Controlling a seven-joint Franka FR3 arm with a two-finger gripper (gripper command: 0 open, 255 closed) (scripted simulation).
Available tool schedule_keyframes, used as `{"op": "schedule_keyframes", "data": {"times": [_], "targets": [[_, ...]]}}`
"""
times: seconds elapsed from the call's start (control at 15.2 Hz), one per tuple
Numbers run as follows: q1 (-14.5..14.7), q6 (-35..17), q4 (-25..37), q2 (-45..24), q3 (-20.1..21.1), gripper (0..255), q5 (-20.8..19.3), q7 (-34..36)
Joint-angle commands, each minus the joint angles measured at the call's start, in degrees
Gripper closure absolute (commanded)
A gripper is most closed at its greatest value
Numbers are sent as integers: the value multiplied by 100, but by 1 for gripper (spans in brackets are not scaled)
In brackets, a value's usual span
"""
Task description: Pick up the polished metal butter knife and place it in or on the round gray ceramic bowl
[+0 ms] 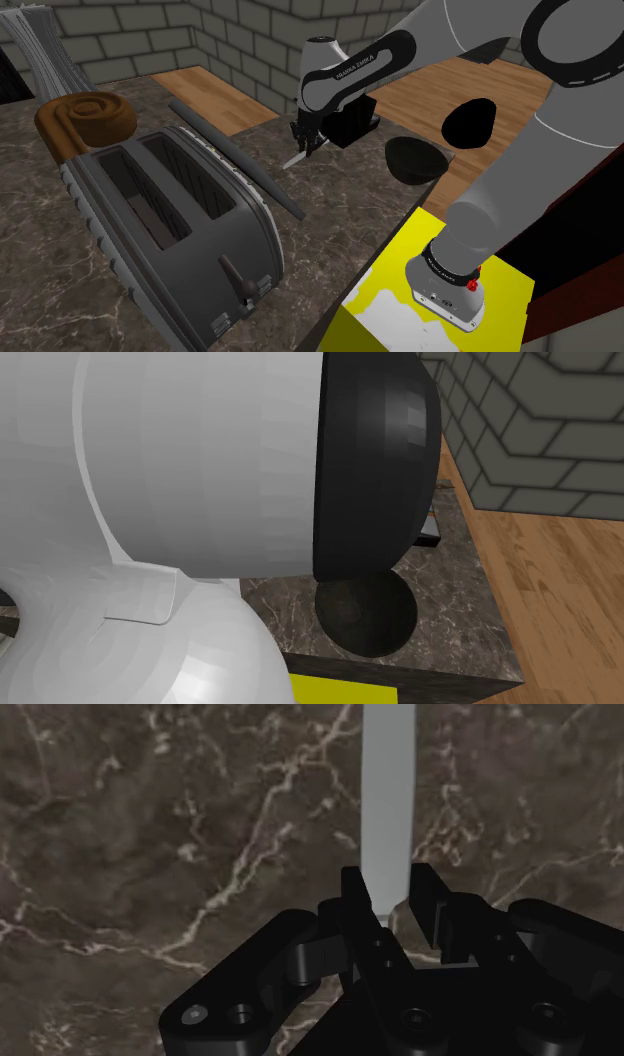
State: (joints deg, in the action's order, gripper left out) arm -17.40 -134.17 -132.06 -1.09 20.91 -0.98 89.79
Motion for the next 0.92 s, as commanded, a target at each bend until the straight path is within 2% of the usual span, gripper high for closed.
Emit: {"op": "schedule_keyframes", "data": {"times": [0.0, 0.26, 0.86], "targets": [[0, 0, 0, 0, 0, 255, 0, 0], [0, 0, 0, 0, 0, 255, 0, 0], [-7, 693, 297, 424, -13, 255, 199, -148]]}}
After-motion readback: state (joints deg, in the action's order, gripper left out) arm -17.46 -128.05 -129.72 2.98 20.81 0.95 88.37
